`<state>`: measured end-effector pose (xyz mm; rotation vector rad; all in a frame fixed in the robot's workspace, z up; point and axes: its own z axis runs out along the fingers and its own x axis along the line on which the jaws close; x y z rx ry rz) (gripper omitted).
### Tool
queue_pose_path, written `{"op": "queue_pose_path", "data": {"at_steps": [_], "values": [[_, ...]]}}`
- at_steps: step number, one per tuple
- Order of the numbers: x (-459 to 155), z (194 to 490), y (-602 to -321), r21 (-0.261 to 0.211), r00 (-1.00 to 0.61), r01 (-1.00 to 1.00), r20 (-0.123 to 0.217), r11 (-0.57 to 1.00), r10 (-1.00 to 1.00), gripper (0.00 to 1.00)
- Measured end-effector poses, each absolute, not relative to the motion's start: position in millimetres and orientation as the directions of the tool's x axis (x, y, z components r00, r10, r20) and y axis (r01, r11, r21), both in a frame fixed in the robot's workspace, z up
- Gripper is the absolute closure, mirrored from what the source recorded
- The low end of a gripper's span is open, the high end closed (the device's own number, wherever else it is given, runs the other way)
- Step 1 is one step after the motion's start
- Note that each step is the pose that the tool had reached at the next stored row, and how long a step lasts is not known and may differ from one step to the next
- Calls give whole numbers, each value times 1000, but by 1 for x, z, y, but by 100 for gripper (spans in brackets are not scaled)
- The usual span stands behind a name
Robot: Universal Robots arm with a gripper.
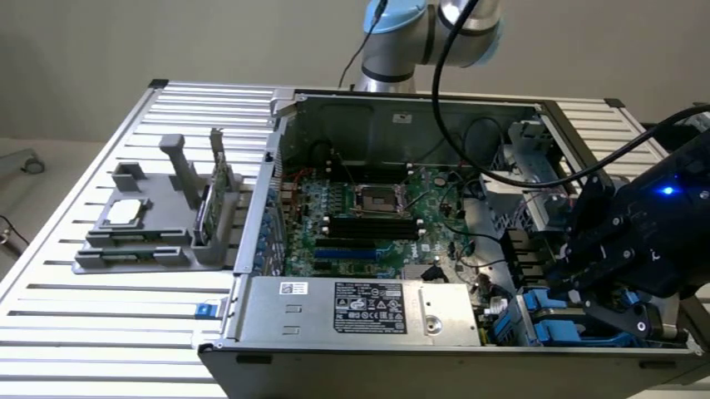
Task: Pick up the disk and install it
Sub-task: 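Insert the second disk wire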
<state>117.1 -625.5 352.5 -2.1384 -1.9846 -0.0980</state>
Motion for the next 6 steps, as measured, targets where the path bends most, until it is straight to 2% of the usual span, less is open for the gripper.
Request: {"op": "queue_pose_path", "data": {"at_steps": [6], "values": [[117,352,-625,-117,85,991,199,-62,976,72]]}}
